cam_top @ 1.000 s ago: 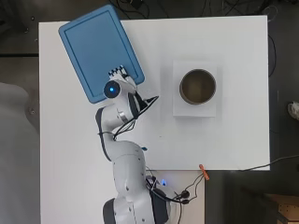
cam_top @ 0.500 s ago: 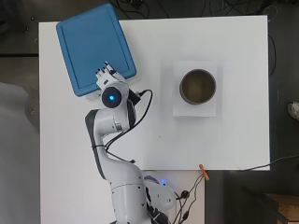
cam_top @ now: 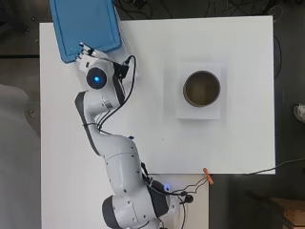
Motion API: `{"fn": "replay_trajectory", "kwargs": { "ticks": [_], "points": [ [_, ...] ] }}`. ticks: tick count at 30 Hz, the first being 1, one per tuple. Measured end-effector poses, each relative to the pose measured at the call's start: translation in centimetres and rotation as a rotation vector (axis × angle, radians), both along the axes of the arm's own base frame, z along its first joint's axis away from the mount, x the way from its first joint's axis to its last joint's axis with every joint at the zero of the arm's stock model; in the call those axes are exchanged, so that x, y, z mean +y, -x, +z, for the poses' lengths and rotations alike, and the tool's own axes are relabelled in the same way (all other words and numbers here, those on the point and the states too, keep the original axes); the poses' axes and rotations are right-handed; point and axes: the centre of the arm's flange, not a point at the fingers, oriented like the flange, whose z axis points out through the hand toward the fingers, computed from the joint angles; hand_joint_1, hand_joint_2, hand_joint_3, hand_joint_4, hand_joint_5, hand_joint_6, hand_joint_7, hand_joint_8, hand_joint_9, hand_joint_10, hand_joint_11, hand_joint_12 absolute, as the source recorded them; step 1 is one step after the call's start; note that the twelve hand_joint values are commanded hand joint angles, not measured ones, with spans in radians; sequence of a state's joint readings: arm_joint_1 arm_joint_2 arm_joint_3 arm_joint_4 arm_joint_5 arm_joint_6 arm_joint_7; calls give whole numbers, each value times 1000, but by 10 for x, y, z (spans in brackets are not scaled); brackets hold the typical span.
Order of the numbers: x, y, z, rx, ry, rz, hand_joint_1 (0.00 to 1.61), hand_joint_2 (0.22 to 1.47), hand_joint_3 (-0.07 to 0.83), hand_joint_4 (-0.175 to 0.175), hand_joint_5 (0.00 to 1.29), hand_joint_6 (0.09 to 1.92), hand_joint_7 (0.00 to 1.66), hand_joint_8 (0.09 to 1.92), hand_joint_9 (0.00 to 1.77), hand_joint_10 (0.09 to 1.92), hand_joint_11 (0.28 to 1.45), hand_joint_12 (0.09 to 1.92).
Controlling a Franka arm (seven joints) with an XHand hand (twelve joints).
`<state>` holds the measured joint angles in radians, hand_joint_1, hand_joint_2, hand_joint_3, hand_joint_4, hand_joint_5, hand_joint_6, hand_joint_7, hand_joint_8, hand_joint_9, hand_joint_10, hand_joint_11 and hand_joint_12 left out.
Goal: Teleoperate dual arm-hand system to remove items from a box
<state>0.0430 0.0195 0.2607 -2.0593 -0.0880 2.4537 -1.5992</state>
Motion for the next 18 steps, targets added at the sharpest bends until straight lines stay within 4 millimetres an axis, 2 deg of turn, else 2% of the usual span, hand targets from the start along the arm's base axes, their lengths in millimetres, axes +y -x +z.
{"fn": "replay_trajectory", "kwargs": {
  "ticks": [2, 3, 4, 5, 6, 7, 9, 11, 12, 14, 16, 18],
  "points": [
    [9, 9, 4, -43, 16, 131, 1345, 1190, 0, -175, 631, 1504, 813, 1173, 958, 1045, 780, 87],
    [14, 14, 9, -60, 16, 177, 1080, 1206, 2, -103, 615, 1162, 820, 914, 970, 827, 787, 87],
    [21, 21, 14, -62, 8, 209, 704, 1153, -5, -63, 511, 729, 712, 570, 842, 520, 704, 87],
    [25, 26, 17, -49, 0, 215, 468, 1120, -4, -27, 467, 412, 620, 315, 732, 290, 635, 87],
    [29, 31, 19, -15, -8, 201, 338, 1107, -2, 10, 471, 221, 602, 166, 686, 153, 603, 87],
    [35, 36, 19, 48, -12, 157, 264, 1102, -1, 33, 486, 114, 620, 87, 687, 87, 603, 87],
    [49, 46, 17, 162, -10, 49, 193, 1098, 0, 54, 506, 87, 653, 87, 708, 87, 620, 87],
    [52, 57, 15, 255, -4, -99, 187, 1093, -2, 58, 507, 87, 681, 87, 729, 87, 640, 87],
    [46, 62, 12, 296, 1, -197, 188, 1091, -2, 58, 513, 87, 698, 87, 745, 87, 653, 87],
    [23, 66, -12, 364, 9, -380, 179, 1068, -10, 50, 516, 87, 696, 87, 753, 87, 672, 87],
    [1, 64, -35, 402, 30, -452, 175, 1050, -15, 32, 498, 87, 672, 87, 741, 87, 677, 87],
    [-16, 57, -45, 419, 35, -486, 183, 1043, -15, 20, 493, 87, 668, 87, 739, 87, 677, 87]
  ]
}}
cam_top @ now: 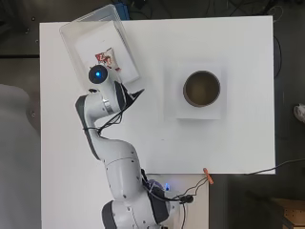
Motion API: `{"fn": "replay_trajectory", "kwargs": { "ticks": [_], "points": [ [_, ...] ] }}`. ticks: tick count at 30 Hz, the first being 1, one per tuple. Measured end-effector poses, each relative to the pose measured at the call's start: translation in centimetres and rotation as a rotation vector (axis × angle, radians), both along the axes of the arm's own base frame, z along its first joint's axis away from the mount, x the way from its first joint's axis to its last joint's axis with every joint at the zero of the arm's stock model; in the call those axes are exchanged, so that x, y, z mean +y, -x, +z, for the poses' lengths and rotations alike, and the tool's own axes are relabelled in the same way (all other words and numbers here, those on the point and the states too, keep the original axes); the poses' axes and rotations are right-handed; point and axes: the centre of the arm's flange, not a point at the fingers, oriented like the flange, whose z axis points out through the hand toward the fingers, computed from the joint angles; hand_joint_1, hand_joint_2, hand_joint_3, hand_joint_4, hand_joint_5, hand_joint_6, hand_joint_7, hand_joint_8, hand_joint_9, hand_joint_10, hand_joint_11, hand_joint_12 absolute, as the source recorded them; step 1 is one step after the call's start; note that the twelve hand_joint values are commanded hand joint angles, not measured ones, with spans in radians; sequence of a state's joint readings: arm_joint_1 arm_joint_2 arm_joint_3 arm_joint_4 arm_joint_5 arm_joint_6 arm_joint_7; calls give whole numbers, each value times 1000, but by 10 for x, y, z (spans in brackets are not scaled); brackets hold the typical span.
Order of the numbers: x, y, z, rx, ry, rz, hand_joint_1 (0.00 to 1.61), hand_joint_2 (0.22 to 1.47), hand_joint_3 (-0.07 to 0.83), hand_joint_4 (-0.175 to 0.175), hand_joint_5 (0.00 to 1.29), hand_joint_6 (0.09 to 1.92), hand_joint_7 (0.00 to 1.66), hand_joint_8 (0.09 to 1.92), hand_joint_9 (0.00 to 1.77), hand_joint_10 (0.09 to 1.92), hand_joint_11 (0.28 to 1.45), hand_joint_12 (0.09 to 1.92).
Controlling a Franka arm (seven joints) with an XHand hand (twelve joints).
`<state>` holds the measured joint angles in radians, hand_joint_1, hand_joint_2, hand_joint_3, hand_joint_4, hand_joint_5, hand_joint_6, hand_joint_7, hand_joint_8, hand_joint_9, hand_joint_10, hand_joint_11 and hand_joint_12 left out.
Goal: Teleoperate dual arm-hand system to remove items from a box
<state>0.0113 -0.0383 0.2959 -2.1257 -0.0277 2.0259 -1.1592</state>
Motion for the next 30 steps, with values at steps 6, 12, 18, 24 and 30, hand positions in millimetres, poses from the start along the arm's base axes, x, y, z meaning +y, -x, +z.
{"fn": "replay_trajectory", "kwargs": {
  "ticks": [6, 12, 18, 24, 30],
  "points": [
    [-30, -47, -24, 17, 23, -89, 226, 1029, -11, -5, 485, 87, 681, 87, 737, 87, 654, 87],
    [-26, -92, -49, 17, 47, -105, 226, 961, -27, -11, 438, 87, 623, 87, 682, 87, 635, 87],
    [-18, -103, -62, 62, 44, -60, 307, 925, -19, -11, 379, 87, 580, 87, 661, 87, 634, 87],
    [-9, -121, -69, 200, 107, -46, 512, 993, 2, 20, 505, 87, 683, 87, 801, 87, 698, 87],
    [-3, -124, -77, 271, 176, -65, 1030, 1059, 15, -105, 846, 680, 842, 543, 990, 393, 804, 87]
  ]
}}
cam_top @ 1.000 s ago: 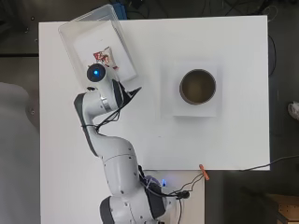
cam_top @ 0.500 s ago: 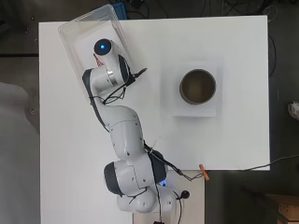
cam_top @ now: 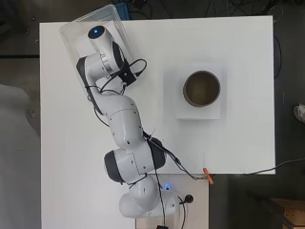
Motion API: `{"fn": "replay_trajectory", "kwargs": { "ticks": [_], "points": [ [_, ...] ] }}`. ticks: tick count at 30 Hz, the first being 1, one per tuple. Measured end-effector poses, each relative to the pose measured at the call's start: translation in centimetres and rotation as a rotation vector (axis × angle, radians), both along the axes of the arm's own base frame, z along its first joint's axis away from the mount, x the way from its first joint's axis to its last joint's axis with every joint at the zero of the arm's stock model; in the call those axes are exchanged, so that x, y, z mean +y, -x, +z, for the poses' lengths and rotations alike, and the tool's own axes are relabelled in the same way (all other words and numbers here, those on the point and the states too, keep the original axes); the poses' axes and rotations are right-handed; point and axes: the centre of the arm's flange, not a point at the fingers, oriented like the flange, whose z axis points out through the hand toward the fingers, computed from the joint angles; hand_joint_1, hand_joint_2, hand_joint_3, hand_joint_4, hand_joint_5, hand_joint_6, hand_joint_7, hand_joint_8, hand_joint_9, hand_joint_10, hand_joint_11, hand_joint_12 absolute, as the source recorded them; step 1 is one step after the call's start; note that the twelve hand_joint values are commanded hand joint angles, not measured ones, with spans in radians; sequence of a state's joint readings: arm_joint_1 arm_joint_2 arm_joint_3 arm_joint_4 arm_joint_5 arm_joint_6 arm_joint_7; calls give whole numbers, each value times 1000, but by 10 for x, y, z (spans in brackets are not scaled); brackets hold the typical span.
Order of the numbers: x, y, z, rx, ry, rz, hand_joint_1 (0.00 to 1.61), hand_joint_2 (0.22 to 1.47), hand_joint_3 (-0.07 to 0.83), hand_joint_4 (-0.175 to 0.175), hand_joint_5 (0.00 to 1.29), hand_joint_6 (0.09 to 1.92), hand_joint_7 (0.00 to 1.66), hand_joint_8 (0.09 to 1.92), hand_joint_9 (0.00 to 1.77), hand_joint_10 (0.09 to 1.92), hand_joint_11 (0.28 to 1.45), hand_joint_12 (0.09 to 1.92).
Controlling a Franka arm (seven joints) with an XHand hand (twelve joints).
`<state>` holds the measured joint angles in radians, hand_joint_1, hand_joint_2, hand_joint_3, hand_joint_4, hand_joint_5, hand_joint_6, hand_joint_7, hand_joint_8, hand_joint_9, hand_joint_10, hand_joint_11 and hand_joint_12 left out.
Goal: Teleoperate dual arm-hand system to remove items from a box
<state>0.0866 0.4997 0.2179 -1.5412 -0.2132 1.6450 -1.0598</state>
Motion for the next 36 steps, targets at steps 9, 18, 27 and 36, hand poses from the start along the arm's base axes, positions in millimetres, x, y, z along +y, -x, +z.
{"fn": "replay_trajectory", "kwargs": {
  "ticks": [9, 18, 27, 36],
  "points": [
    [3, 56, 118, -306, -240, 60, 1355, 1154, 0, -175, 777, 1293, 825, 1011, 1015, 1113, 658, 853],
    [-22, 83, 129, -362, -298, 69, 1195, 1182, 0, -14, 764, 1249, 947, 1092, 1132, 765, 625, 1343],
    [-218, 298, 299, -687, -298, -129, 1223, 1203, 0, -105, 745, 1182, 872, 1301, 1038, 1417, 755, 1597],
    [-408, 243, 227, -504, -357, -304, 1200, 1199, -1, -98, 739, 1195, 932, 1233, 1093, 1136, 707, 1574]
  ]
}}
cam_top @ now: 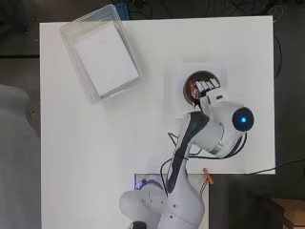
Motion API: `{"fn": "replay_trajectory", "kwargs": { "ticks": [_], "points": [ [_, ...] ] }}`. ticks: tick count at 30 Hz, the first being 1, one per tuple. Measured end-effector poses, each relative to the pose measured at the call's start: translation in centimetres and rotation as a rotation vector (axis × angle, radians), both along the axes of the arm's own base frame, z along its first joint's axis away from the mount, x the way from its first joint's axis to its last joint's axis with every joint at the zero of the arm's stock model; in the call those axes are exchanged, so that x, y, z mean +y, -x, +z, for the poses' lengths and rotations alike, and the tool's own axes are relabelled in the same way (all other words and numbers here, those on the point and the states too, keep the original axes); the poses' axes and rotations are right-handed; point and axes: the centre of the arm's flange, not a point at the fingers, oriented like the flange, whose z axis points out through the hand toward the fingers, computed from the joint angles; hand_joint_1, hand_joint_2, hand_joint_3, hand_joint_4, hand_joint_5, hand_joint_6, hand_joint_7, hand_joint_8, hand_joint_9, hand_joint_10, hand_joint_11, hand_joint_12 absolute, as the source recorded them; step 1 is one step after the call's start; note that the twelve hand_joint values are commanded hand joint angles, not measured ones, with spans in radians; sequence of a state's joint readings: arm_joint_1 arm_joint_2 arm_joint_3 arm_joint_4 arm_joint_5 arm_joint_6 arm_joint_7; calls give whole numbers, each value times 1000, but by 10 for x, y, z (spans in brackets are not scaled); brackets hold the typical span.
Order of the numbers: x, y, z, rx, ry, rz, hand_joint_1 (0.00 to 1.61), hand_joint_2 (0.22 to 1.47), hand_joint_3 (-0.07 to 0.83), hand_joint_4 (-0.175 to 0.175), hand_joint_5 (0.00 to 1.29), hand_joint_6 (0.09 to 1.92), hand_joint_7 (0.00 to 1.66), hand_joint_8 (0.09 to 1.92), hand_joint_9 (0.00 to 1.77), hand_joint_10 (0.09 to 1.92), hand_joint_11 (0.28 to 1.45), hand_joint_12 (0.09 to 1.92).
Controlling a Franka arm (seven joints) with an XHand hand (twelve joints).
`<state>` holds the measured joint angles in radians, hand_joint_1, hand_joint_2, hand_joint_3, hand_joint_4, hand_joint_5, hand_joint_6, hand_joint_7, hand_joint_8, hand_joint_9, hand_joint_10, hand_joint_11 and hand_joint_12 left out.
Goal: Teleoperate dual arm-hand system to remove items from a box
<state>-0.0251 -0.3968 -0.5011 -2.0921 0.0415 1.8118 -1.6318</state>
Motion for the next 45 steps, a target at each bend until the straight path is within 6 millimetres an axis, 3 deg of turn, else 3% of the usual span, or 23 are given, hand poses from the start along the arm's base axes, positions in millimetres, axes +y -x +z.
{"fn": "replay_trajectory", "kwargs": {
  "ticks": [3, 5, 8, 11, 13, 16, 17, 20, 22, 26, 28, 30, 31, 32, 33, 34, 36, 39, 42, 45],
  "points": [
    [-46, -28, -74, 236, 51, -79, 1181, 1204, 0, -44, 721, 1271, 923, 1191, 1109, 875, 649, 1455],
    [-67, -33, -93, 318, 104, -108, 1174, 1205, 0, -25, 724, 1286, 917, 1183, 1116, 800, 631, 1391],
    [-72, -42, -96, 326, 121, -76, 1169, 1205, 0, -3, 733, 1297, 911, 1166, 1123, 723, 614, 1336],
    [-50, -66, -71, 245, 89, -30, 1169, 1202, -1, 4, 743, 1291, 914, 1155, 1135, 701, 610, 1326],
    [-32, -84, -49, 161, 55, 46, 1174, 1197, 0, -7, 749, 1264, 924, 1157, 1142, 735, 614, 1342],
    [-30, -109, -72, 122, -8, 154, 1187, 1194, 0, -49, 759, 1196, 928, 1213, 1107, 901, 621, 1361],
    [-38, -113, -86, 127, -29, 157, 1191, 1193, 0, -60, 762, 1180, 929, 1226, 1096, 951, 622, 1373],
    [-89, -106, -136, 195, -25, 81, 1203, 1190, 0, -94, 772, 1138, 935, 1248, 1089, 1063, 632, 1411],
    [-99, -104, -140, 214, 12, 53, 1217, 1188, 0, -139, 786, 1086, 931, 1294, 1080, 1205, 648, 1467],
    [-79, -113, -132, 207, 62, 80, 1214, 1216, 1, -174, 768, 1057, 859, 1471, 1074, 1540, 714, 1637],
    [-64, -113, -133, 215, 73, 106, 1204, 1224, 1, -175, 761, 1213, 811, 1412, 1082, 1665, 761, 1712],
    [-54, -113, -135, 230, 84, 138, 1029, 1221, 0, 44, 773, 1266, 855, 1441, 1100, 1724, 805, 1757],
    [-54, -111, -136, 238, 86, 140, 901, 1174, -5, 47, 672, 924, 811, 1249, 1024, 1584, 727, 1674],
    [-56, -110, -136, 242, 88, 139, 600, 1006, -23, 12, 413, 537, 512, 768, 660, 1098, 541, 1227],
    [-60, -108, -137, 249, 87, 135, 336, 885, -21, -13, 223, 281, 286, 416, 413, 690, 447, 767],
    [-63, -107, -139, 266, 91, 127, 172, 820, -13, -18, 151, 141, 203, 214, 316, 413, 425, 433],
    [-63, -107, -140, 319, 125, 99, 39, 755, -4, -10, 124, 87, 174, 87, 282, 138, 435, 116],
    [-44, -112, -140, 340, 196, 92, 3, 757, 3, 17, 207, 87, 280, 87, 330, 87, 446, 87],
    [-21, -113, -138, 249, 253, 101, 0, 786, 5, 35, 302, 87, 357, 87, 388, 87, 464, 87],
    [-13, -113, -124, 219, 261, 87, 0, 824, 2, 20, 397, 87, 585, 87, 639, 87, 580, 87]
  ]
}}
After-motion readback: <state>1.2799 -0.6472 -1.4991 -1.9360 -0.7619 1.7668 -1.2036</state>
